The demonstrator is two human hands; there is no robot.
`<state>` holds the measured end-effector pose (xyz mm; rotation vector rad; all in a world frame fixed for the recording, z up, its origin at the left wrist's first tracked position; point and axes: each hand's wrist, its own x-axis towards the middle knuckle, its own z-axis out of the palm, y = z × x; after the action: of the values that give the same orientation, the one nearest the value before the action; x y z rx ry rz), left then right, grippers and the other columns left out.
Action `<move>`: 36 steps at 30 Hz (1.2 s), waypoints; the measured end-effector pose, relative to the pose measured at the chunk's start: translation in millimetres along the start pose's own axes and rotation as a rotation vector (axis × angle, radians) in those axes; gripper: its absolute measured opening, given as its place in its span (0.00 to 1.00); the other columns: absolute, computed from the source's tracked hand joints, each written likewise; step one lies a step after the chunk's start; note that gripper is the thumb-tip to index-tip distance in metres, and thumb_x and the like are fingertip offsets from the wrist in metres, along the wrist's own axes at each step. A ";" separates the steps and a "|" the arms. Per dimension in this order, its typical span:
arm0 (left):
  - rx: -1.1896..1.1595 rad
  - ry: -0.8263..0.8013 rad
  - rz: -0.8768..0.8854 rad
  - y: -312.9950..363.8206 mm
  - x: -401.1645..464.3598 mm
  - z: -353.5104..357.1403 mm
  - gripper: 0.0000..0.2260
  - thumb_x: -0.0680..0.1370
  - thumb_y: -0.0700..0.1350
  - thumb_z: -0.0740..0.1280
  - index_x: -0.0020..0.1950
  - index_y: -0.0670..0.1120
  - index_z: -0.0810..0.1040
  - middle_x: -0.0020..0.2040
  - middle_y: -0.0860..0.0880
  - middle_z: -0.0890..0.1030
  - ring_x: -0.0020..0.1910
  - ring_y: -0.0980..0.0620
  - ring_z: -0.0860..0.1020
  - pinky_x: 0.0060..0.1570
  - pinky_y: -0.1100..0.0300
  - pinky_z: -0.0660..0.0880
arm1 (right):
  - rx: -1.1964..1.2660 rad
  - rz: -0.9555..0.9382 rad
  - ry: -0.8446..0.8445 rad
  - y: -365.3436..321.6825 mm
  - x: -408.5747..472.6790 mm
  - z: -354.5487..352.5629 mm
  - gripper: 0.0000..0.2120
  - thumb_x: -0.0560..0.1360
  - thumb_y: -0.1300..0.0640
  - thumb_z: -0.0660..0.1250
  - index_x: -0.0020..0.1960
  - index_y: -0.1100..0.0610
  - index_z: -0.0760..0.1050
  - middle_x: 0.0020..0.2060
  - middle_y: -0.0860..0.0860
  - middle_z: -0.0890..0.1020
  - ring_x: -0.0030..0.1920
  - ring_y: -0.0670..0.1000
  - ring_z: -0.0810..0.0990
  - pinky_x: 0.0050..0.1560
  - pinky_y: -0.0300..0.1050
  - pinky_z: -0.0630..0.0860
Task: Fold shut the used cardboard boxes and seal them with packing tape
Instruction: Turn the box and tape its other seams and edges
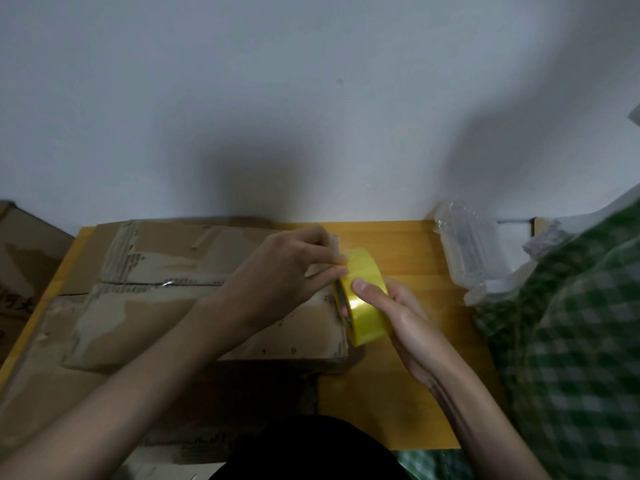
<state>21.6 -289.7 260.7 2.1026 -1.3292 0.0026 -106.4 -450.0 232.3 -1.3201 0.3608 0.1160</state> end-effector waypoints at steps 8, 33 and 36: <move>-0.027 0.173 -0.057 12.2 -6.4 8.4 0.12 0.76 0.53 0.68 0.46 0.45 0.83 0.44 0.53 0.82 0.42 0.53 0.81 0.42 0.53 0.78 | -0.032 -0.080 0.029 3.1 -1.0 4.9 0.16 0.82 0.48 0.61 0.61 0.57 0.78 0.41 0.52 0.84 0.43 0.48 0.83 0.42 0.41 0.78; -0.006 0.347 -0.046 22.4 -13.9 36.1 0.08 0.78 0.44 0.64 0.49 0.40 0.75 0.49 0.47 0.75 0.45 0.49 0.76 0.41 0.54 0.75 | -0.008 -0.109 0.076 1.2 -6.6 14.5 0.18 0.82 0.45 0.59 0.65 0.52 0.78 0.56 0.53 0.85 0.58 0.51 0.83 0.60 0.49 0.80; -0.003 0.382 -0.079 25.5 -14.1 40.2 0.07 0.78 0.43 0.63 0.50 0.39 0.74 0.50 0.48 0.75 0.46 0.50 0.74 0.42 0.61 0.72 | 0.000 -0.116 0.110 2.0 -6.0 18.3 0.18 0.80 0.44 0.61 0.64 0.50 0.78 0.56 0.48 0.86 0.59 0.46 0.83 0.63 0.49 0.77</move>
<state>-18.9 -306.2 237.2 2.0232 -1.0159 0.3510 -109.0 -431.2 236.1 -1.3472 0.3761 -0.0538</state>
